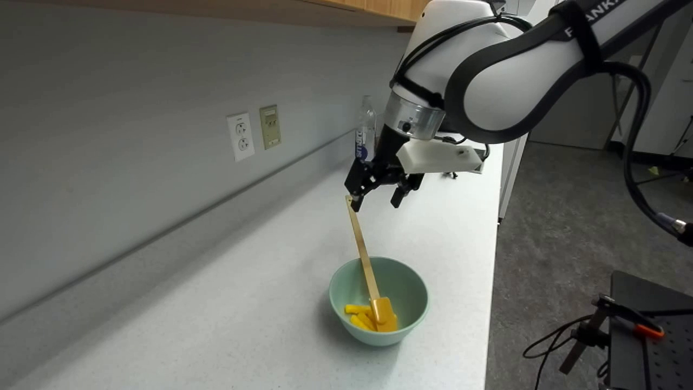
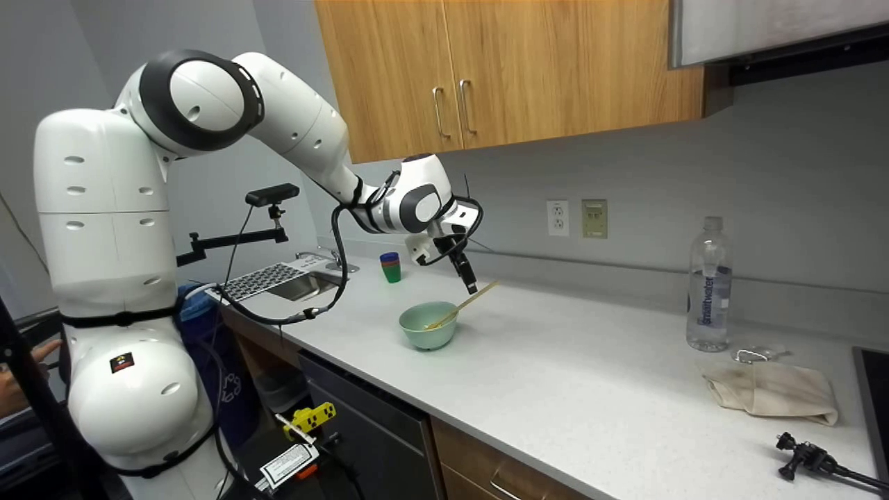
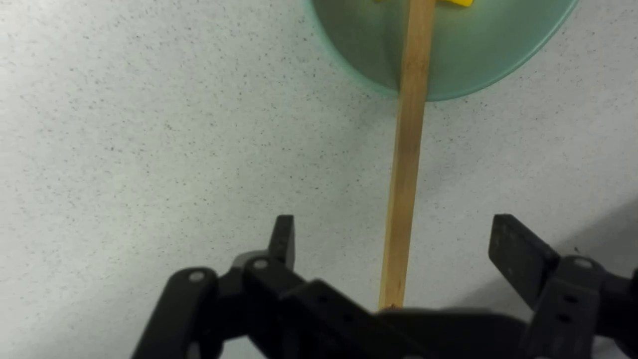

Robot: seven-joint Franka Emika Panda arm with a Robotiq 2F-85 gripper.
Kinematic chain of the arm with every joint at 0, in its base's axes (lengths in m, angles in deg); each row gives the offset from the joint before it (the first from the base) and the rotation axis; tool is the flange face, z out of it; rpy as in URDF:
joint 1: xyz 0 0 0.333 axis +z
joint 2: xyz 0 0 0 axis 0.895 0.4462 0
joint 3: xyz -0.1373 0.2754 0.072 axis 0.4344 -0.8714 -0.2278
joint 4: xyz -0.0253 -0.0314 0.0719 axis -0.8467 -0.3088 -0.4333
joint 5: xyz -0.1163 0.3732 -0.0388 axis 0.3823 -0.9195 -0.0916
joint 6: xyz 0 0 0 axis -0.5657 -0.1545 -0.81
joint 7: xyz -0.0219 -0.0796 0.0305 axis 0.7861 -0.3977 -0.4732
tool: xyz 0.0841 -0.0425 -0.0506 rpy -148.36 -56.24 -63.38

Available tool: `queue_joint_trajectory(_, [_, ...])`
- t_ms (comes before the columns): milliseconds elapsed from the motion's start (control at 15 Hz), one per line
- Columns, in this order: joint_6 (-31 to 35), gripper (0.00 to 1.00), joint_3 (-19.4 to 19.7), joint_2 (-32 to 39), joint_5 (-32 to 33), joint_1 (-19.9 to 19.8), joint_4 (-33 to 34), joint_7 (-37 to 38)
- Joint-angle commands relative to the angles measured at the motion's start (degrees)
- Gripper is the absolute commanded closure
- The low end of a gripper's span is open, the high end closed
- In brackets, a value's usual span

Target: Mix in the bowl with the spatula

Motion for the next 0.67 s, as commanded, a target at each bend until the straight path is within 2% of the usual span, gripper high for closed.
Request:
queue_joint_trajectory(0, [3.1, 0.0, 2.8, 3.2, 1.5, 2.1, 2.4, 3.7])
queue_joint_trajectory(333, [6.3, 0.0, 4.4, 7.4, 1.3, 4.2, 5.8, 5.1])
queue_joint_trajectory(600, [6.4, 0.0, 6.1, 11.0, 1.4, 6.2, 9.2, 5.6])
